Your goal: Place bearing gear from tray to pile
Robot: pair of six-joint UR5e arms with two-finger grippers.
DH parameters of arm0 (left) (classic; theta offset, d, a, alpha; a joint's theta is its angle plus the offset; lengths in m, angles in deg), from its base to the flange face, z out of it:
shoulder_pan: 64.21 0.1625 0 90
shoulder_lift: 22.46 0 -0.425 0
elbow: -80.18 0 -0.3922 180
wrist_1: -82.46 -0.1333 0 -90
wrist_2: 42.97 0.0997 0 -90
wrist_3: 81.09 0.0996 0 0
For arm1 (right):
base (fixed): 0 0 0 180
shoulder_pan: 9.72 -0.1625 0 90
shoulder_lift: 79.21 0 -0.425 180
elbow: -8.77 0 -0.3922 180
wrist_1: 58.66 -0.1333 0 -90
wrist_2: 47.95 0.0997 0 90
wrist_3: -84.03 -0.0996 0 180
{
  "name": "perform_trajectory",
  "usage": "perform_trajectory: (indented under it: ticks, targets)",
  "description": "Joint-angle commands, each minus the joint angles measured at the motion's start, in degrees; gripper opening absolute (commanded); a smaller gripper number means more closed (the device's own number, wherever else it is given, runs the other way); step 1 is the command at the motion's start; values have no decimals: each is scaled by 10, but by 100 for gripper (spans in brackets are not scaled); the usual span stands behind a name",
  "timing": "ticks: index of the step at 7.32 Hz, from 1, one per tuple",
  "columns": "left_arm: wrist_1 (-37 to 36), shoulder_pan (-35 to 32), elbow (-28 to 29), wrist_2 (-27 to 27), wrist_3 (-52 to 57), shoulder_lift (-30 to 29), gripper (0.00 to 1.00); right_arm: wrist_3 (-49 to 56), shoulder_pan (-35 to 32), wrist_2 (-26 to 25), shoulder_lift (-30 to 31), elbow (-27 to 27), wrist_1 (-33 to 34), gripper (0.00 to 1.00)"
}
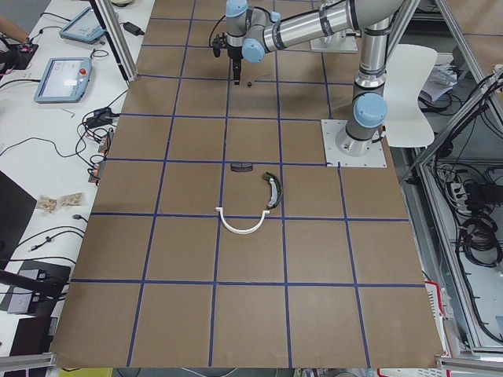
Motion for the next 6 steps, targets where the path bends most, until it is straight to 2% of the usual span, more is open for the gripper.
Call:
perform_trajectory:
  ticks: [1,3,4,6]
  targets:
    - [-48,-29,-4,4,-28,-47,100,128,91,-1,-12,-1,6,100]
    - [-80,-45,-14,1,-41,-75,100,183,139,0,-49,-13,22,100]
    - [-104,-54,-21,-1,-48,-81,100,217,150,-1,-80,-32,55,100]
    - [-118,-77,-23,-1,-51,-80,100,252,179,0,-135,-80,57,100]
